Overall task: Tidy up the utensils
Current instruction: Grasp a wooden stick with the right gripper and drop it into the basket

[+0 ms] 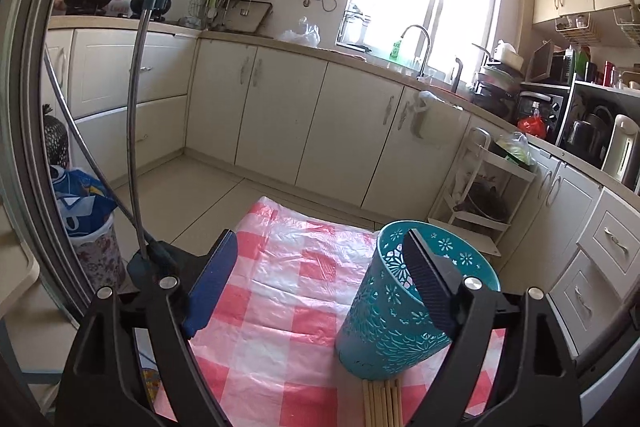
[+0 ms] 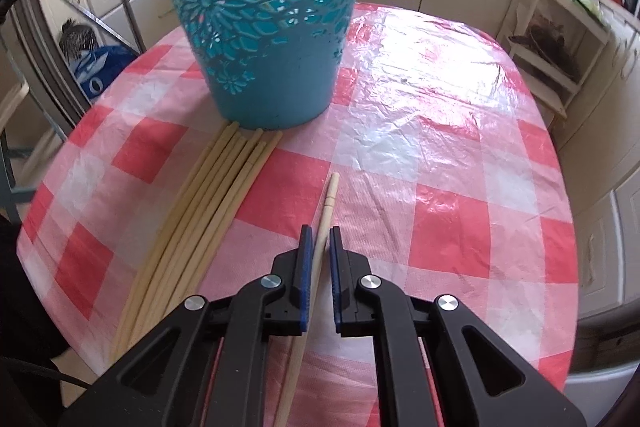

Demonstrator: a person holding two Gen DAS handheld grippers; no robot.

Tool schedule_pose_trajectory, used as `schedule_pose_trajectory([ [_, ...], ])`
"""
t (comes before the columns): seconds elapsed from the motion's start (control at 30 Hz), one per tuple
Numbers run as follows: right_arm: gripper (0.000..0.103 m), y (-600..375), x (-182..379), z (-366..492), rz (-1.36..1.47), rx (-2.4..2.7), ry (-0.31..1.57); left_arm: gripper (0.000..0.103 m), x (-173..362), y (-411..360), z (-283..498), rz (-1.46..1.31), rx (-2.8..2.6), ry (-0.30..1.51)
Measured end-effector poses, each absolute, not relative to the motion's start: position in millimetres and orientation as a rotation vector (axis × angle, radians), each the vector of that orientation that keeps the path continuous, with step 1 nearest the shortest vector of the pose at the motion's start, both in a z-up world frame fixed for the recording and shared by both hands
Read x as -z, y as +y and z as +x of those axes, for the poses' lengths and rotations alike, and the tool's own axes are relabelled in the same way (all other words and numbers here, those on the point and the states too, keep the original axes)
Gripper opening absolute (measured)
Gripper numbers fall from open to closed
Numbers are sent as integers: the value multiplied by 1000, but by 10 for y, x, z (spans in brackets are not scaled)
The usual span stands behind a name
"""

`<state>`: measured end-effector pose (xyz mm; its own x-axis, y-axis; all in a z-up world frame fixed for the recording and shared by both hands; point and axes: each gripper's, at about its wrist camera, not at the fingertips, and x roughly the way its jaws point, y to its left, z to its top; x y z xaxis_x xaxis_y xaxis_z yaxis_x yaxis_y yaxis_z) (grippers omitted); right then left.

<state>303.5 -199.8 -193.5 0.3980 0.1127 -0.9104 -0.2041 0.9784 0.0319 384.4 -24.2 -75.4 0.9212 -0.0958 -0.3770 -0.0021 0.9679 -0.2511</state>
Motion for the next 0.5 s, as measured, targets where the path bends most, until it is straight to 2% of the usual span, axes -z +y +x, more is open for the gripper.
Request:
schedule_pose_trajectory([
  [0.13,6,-2135,1807,3003,-2,-216,1151,80,763,-131,3866,-271,42,403],
  [0.2,6,-2341,1470,2922,159,-261,1041,80,739,-43,3861,-298,29,393],
  [0.27,6,-2545,981,2834,340,-328,809,80,714,38,3857,-330,10,383],
  [0.37,6,-2619,408,2842,457,-312,482,80,701,116,3824,-374,-19,363],
  [0.5,6,-2466,48,3090,508,-231,192,81,676,160,3731,-380,-74,305],
])
